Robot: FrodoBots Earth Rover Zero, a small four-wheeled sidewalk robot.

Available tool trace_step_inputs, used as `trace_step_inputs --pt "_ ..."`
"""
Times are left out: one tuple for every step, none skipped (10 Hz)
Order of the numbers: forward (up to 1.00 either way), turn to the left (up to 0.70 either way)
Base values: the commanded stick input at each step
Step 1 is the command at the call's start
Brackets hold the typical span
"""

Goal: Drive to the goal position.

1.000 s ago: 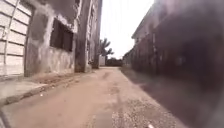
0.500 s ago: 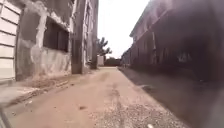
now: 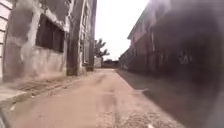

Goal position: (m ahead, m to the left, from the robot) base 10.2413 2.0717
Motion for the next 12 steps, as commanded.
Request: trace_step_inputs --pt "0.60 0.00" --pt "0.60 0.00" --pt "0.60 0.00" --pt "0.60 0.00" --pt "0.60 0.00" --pt "0.60 0.00" --pt "0.60 0.00" --pt "0.60 0.00" --pt "0.60 0.00" --pt "0.60 0.00" --pt "0.60 0.00" --pt "0.60 0.00"
